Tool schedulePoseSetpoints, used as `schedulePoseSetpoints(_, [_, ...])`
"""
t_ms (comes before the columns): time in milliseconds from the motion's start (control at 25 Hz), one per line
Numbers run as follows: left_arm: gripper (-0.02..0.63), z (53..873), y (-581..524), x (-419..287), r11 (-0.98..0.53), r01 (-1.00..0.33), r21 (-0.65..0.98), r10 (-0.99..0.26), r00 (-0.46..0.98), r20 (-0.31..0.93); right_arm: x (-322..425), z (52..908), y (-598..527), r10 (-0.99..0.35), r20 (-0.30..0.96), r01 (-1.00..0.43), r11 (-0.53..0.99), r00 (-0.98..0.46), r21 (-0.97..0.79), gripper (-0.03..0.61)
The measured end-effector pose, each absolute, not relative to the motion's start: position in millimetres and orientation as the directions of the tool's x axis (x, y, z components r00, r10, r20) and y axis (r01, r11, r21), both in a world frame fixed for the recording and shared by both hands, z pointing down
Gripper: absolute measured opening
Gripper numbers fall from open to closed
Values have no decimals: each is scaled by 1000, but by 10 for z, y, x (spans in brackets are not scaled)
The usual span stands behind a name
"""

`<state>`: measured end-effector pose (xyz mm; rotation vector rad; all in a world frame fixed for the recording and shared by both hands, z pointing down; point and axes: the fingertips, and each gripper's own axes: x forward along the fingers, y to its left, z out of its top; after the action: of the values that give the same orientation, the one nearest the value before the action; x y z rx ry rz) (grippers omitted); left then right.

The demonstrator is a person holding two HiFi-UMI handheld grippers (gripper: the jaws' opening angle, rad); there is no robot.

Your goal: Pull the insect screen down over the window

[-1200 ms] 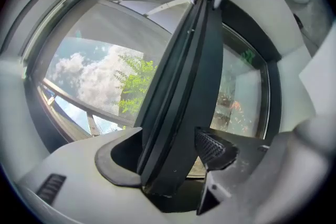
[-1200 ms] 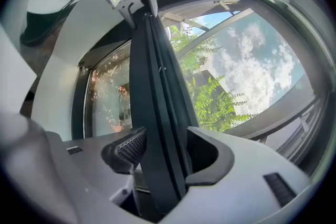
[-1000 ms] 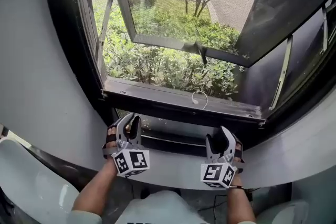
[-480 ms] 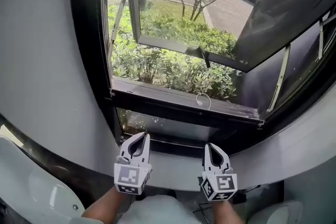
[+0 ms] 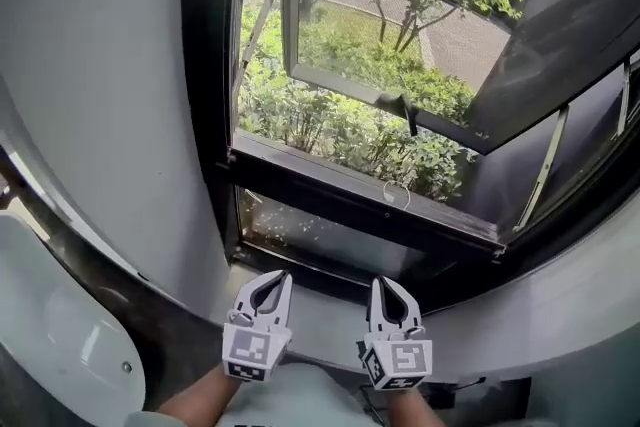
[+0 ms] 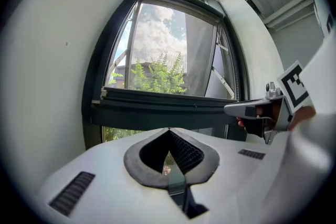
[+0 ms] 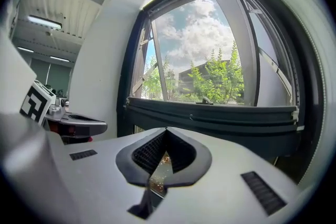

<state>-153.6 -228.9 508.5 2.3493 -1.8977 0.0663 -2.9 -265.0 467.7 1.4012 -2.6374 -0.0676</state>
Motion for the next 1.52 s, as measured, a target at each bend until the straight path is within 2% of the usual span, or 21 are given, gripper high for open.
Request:
schedulePoseSetpoints(400, [12, 4993, -1907, -1051, 26, -999, 39, -996, -22, 89, 395, 4713, -2508, -712, 90, -695, 701, -697, 164, 6])
schedulePoseSetpoints(800, [12, 5003, -1531, -850, 188, -981, -38, -976, -191, 108, 459, 4873, -2324, -587, 74, -576, 807, -806, 126, 6])
schedulePoseSetpoints(1200, [12, 4911, -1242, -1045, 243, -968, -61, -967, -247, 62, 262, 4799, -2103, -571, 75, -559, 818, -817, 139, 6])
schedulePoseSetpoints(1360, [12, 4861, -986, -1200, 229, -972, -58, -973, -231, 28, 103, 4751, -1843, -589, 70, -573, 803, -805, 163, 6])
schedulePoseSetpoints(1520, [12, 4847, -553, -1360, 203, -978, -43, -978, -205, 50, -28, 4777, -1412, -620, 82, -607, 783, -781, 135, 6])
